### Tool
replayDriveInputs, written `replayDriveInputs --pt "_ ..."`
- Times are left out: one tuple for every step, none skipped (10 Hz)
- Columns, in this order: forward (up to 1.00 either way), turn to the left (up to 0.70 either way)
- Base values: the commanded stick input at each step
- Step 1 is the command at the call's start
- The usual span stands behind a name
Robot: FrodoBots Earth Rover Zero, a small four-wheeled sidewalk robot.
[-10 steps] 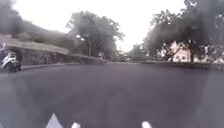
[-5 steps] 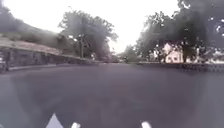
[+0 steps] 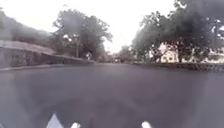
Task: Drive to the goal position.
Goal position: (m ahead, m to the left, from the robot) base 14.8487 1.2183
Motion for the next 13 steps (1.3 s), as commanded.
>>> replayDriveInputs --pt "0.50 -0.50" --pt "0.50 -0.50" --pt "0.50 0.00" --pt "0.50 0.00" --pt "0.50 0.00" --pt "0.50 0.00" --pt "0.50 0.00" --pt "0.50 0.00" --pt "0.50 0.00" --pt "0.50 0.00" --pt "0.50 0.00" --pt "0.50 0.00" --pt "0.50 0.00"
